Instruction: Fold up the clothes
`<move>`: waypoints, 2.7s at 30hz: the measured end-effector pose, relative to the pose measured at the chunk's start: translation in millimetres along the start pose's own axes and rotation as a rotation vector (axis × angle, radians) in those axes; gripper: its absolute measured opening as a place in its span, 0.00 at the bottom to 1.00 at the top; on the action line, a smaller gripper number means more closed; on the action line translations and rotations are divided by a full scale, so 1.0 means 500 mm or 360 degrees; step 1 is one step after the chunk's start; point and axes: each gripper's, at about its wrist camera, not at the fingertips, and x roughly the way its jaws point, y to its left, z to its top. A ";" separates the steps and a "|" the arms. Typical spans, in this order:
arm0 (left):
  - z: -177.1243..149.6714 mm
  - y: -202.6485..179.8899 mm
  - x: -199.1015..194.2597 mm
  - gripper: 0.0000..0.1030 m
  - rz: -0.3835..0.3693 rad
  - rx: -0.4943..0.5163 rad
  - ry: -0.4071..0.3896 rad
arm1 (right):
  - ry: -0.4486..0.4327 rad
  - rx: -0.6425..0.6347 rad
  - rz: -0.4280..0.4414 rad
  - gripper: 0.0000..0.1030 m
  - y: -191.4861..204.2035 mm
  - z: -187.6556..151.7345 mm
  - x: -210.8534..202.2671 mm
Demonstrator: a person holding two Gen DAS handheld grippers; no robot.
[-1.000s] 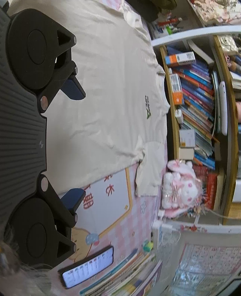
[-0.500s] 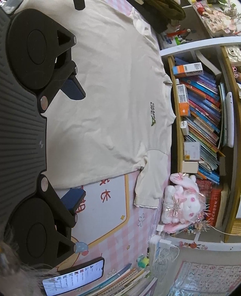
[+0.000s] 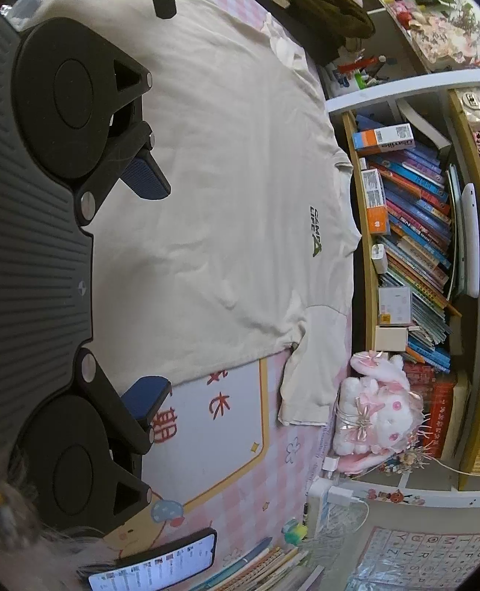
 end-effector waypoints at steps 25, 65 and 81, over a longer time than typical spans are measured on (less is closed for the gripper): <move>0.160 0.329 0.221 0.77 -0.0161 -0.0579 0.0021 | 0.0055 -0.0014 -0.0165 1.00 0.186 0.063 0.064; 0.320 0.376 0.292 0.06 -0.0245 -0.0861 -0.0230 | 0.0103 -0.0065 -0.0136 1.00 0.111 0.110 0.131; 0.297 0.056 0.264 0.67 -0.0288 0.0235 0.0076 | 0.0219 -0.0110 0.0133 1.00 0.037 0.099 0.189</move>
